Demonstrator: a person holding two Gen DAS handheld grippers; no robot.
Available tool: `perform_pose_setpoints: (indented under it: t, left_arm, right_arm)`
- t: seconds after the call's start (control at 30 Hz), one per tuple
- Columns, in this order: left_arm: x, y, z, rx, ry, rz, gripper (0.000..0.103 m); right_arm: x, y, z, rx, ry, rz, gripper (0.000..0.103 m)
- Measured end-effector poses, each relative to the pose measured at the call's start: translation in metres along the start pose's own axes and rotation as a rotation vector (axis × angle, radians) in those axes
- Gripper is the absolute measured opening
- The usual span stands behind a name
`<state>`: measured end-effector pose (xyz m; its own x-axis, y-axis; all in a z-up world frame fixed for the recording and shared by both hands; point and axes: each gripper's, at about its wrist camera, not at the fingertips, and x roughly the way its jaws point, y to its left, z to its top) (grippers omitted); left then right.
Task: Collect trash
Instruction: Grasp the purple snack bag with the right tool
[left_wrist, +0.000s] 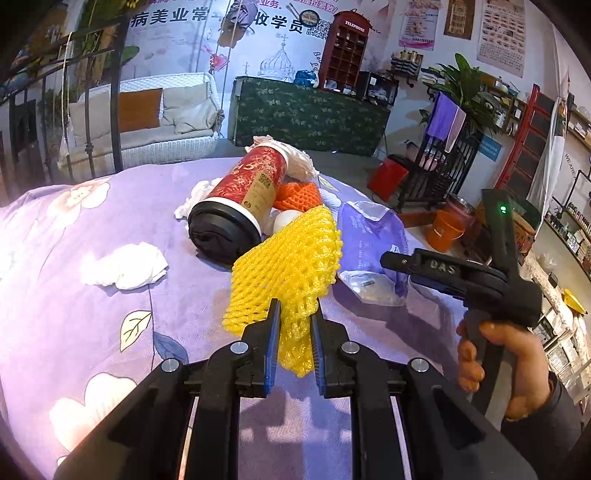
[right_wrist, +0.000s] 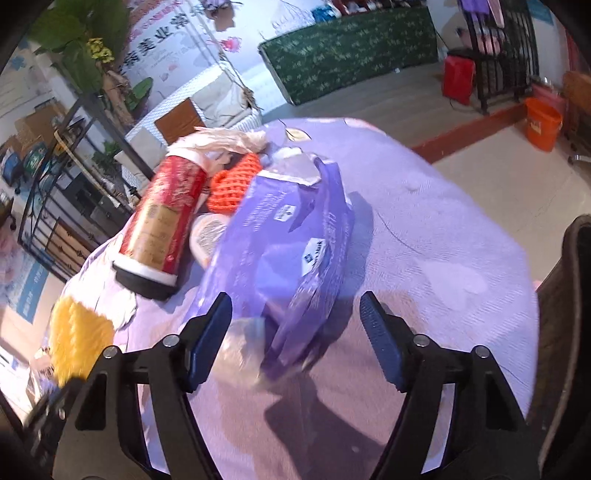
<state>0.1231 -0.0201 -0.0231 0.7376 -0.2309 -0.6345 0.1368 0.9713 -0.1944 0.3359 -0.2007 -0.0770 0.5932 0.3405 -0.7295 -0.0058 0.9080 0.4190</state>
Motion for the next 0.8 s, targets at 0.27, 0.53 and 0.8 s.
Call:
perform_pose_setpoints:
  t: [0.27, 0.53, 0.8]
  left_arm:
    - [0.003, 0.004, -0.008, -0.013, 0.022, -0.005, 0.015]
    - [-0.001, -0.007, -0.011, -0.001, 0.018, -0.036, 0.015]
    - [-0.006, -0.033, -0.014, 0.044, 0.007, -0.095, 0.015]
  right_arm:
    - [0.006, -0.002, -0.005, 0.012, 0.006, 0.038, 0.019]
    - [-0.044, 0.0, -0.023, -0.021, -0.109, 0.024, 0.018]
    - [-0.104, -0.005, -0.05, -0.061, -0.223, -0.066, 0.018]
